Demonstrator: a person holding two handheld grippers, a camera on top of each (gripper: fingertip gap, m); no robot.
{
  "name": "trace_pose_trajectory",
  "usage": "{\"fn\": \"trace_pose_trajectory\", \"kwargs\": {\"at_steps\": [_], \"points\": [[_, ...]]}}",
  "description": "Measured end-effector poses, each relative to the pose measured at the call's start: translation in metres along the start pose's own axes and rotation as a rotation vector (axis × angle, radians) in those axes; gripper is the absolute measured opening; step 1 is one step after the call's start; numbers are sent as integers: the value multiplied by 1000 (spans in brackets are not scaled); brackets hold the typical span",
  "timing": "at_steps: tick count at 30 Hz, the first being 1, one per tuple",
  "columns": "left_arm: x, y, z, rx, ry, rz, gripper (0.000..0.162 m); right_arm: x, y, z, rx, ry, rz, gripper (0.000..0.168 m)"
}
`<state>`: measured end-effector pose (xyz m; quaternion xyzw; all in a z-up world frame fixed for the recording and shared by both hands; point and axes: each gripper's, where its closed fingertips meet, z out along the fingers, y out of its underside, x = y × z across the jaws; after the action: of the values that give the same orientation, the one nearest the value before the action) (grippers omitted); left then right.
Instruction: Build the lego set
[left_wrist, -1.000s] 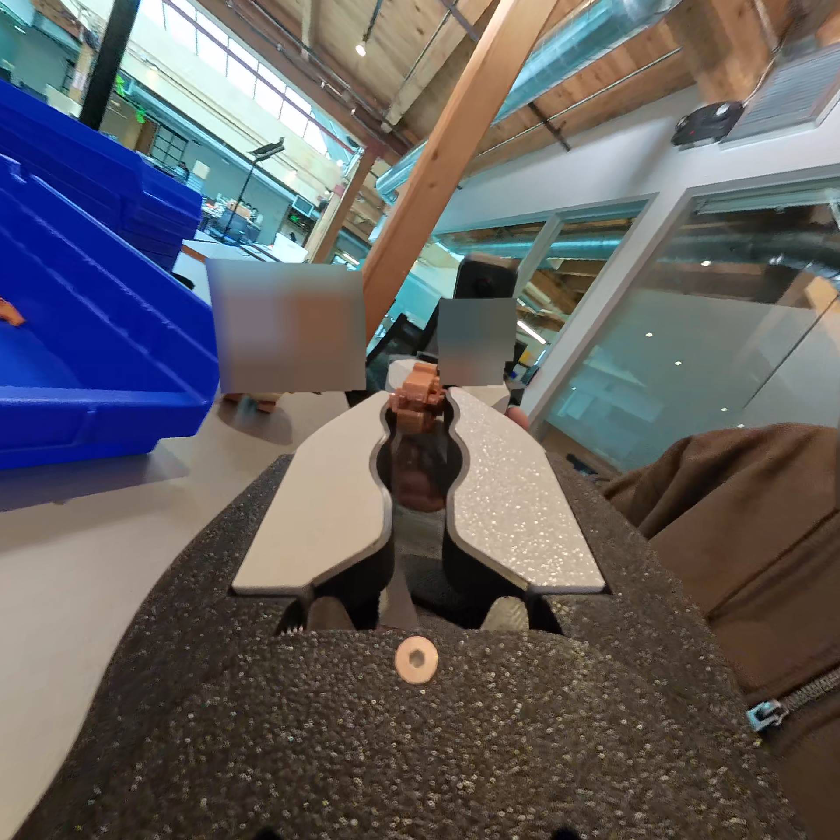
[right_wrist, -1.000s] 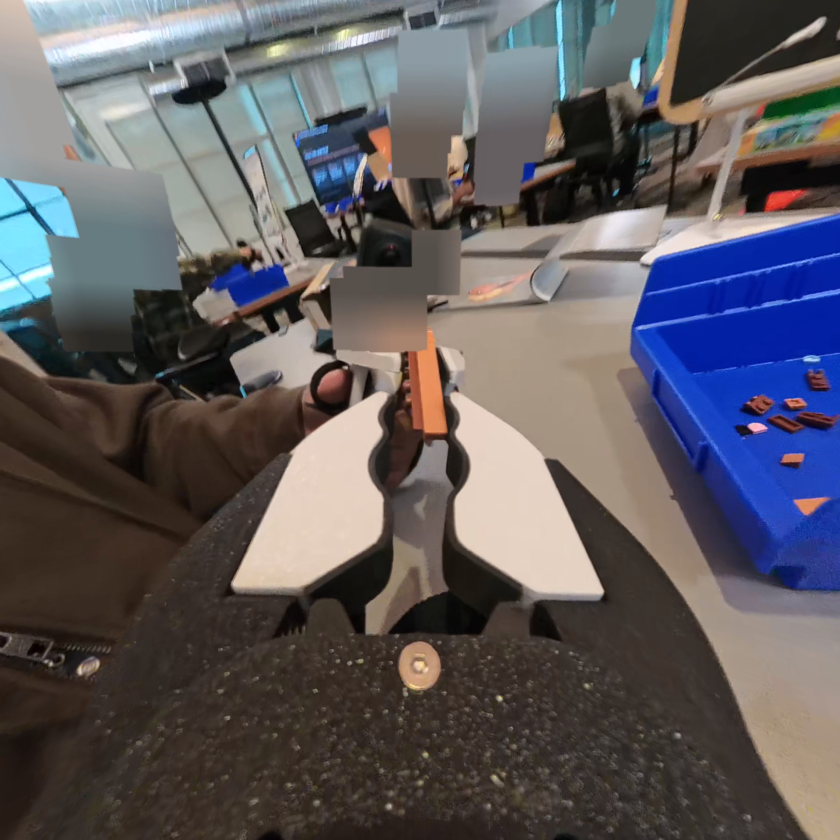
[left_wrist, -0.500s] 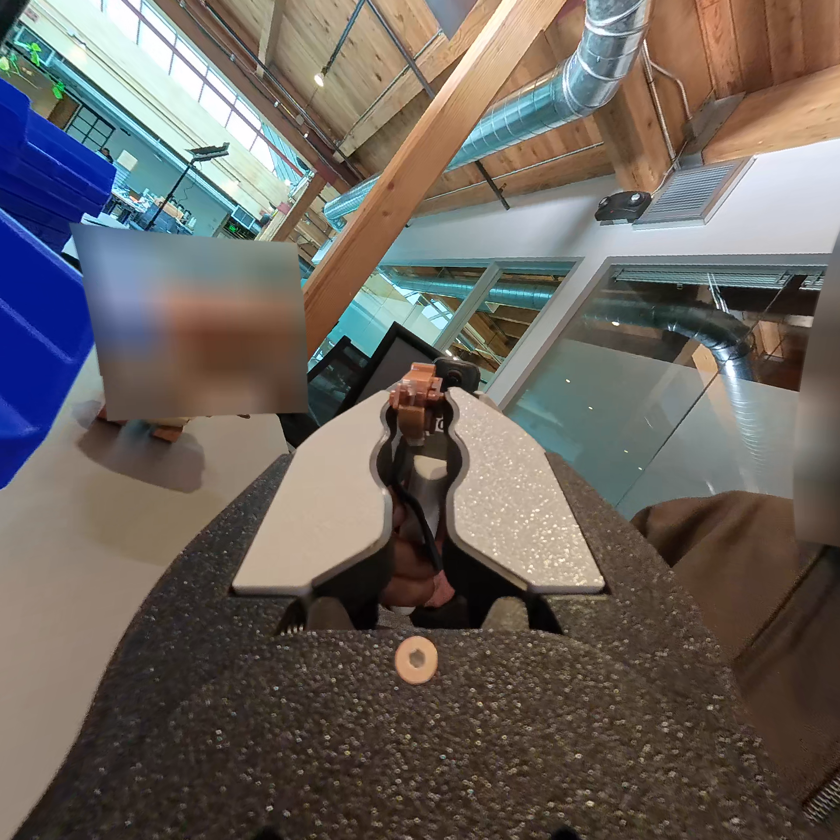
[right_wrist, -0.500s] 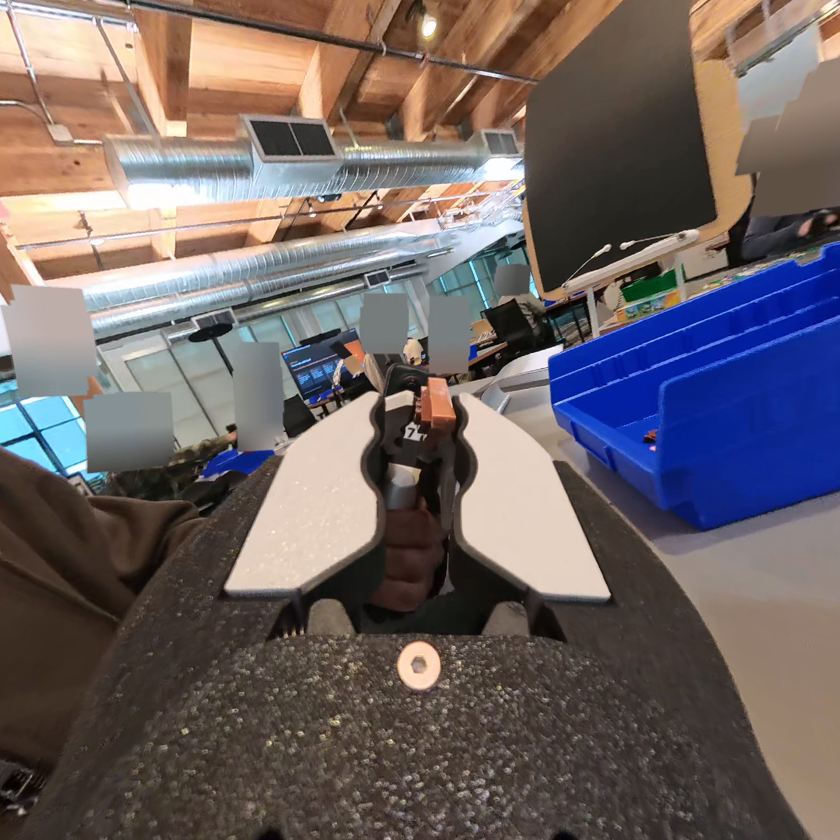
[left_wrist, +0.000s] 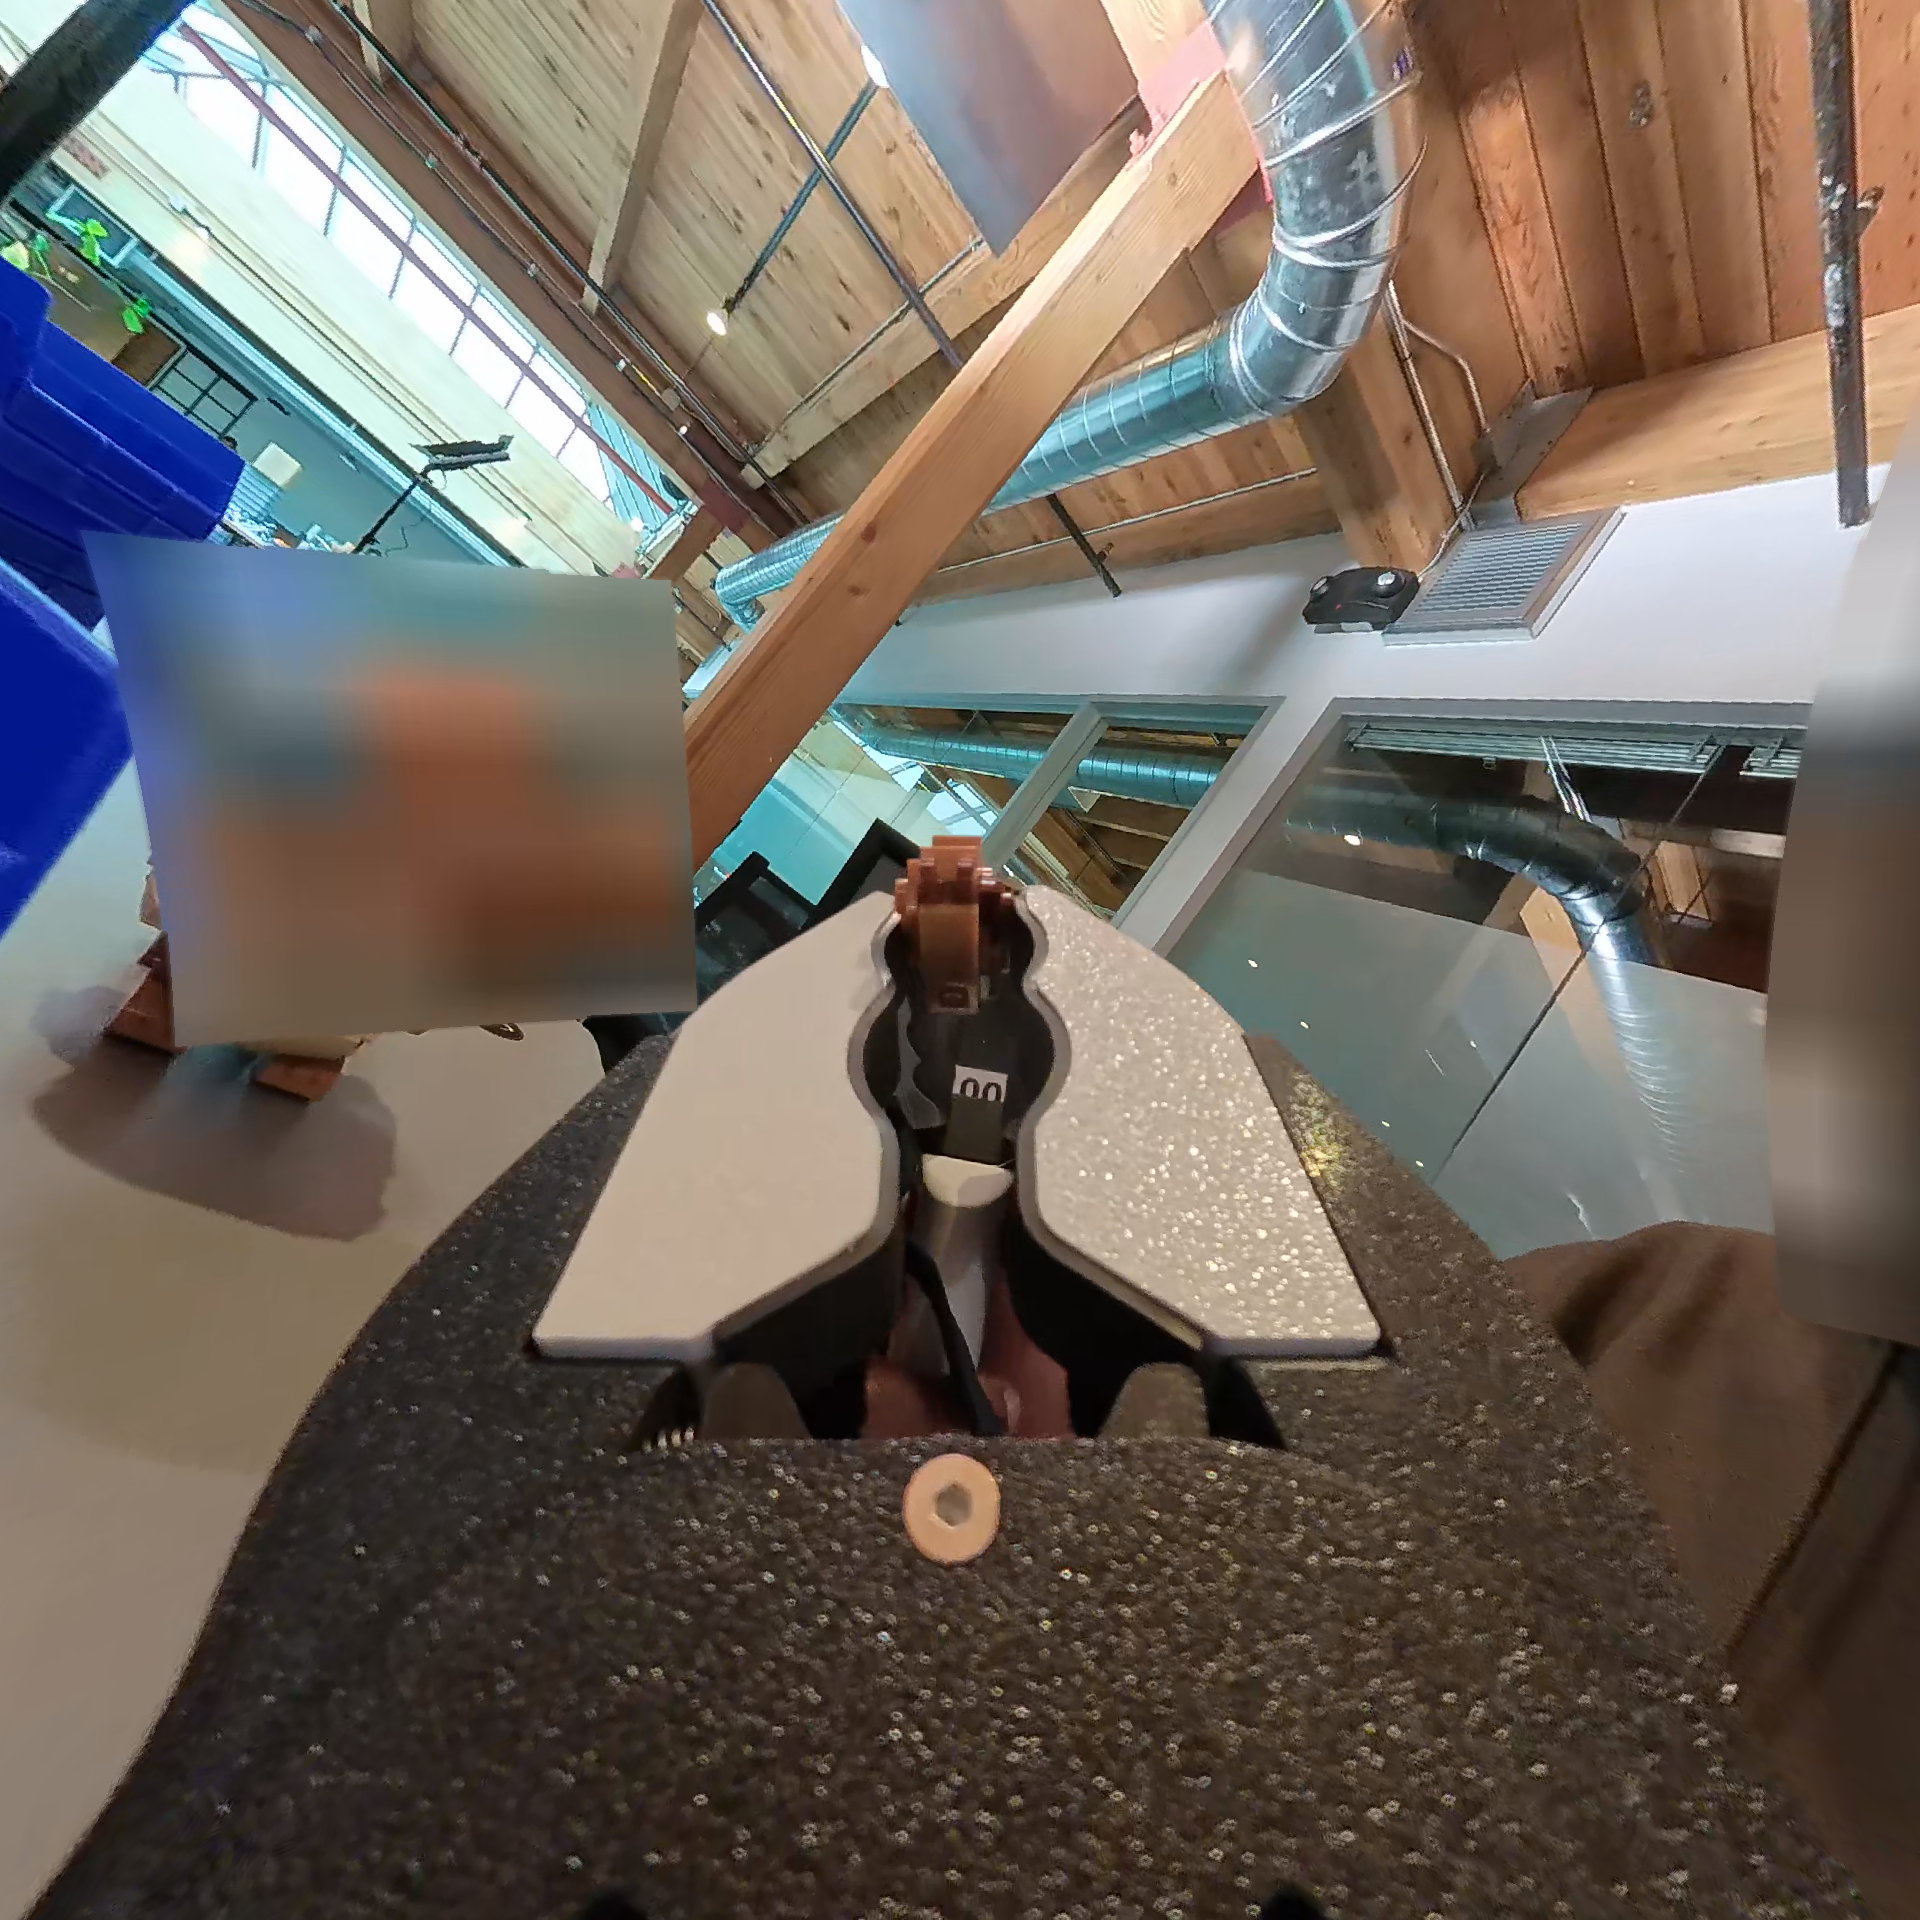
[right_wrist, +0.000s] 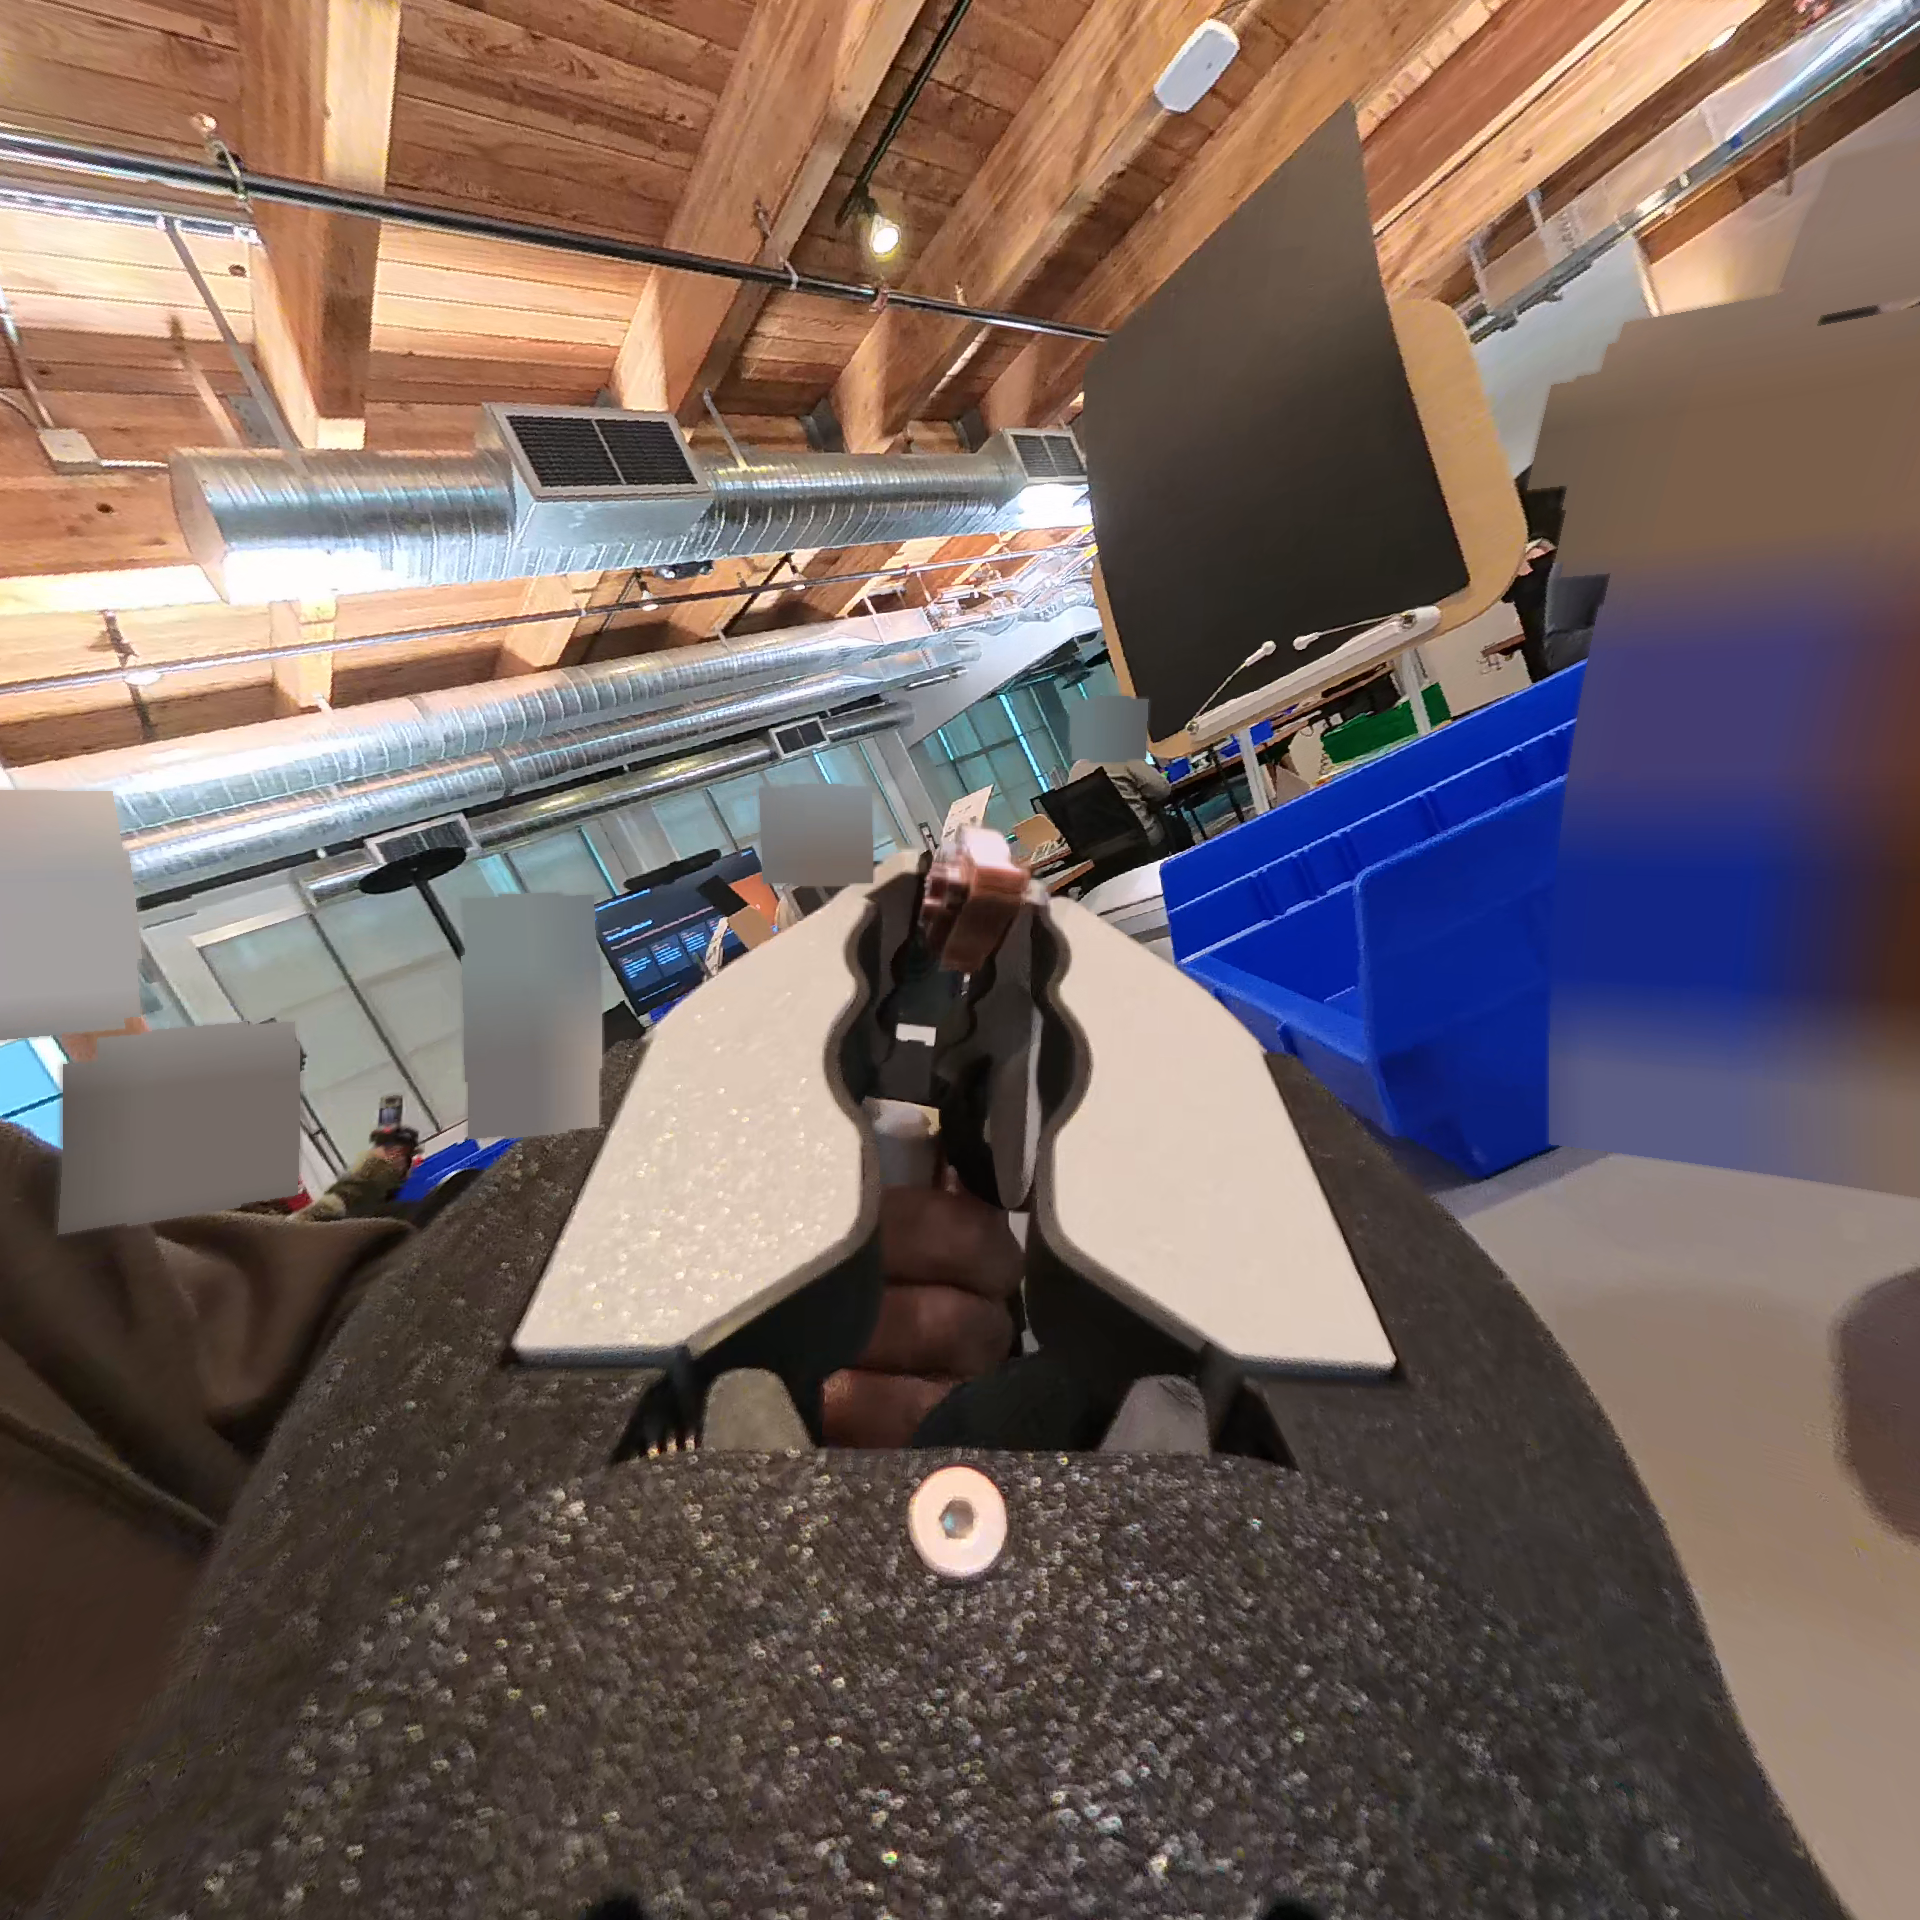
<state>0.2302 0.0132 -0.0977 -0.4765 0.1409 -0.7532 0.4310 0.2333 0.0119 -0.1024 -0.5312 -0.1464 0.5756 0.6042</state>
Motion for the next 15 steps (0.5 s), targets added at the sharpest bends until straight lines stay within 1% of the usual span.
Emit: {"fn": "trace_pose_trajectory", "kwargs": {"at_steps": [2,5,8,12,15], "points": [[0,4,2,-17,-1,4,18,2,-2,2,5,12,-1,26],[-2,9,2,-52,-19,25,18,6,-2,3,2,40,-18,16],[-7,10,0,-81,-52,33,19,10,-1,2,-32,47,-31,16],[-8,11,-2,-109,-77,67,20,12,-11,-2,-36,36,-24,15],[-6,12,-1,-111,-64,73,15,10,-14,-5,-74,9,-36,15]]}}
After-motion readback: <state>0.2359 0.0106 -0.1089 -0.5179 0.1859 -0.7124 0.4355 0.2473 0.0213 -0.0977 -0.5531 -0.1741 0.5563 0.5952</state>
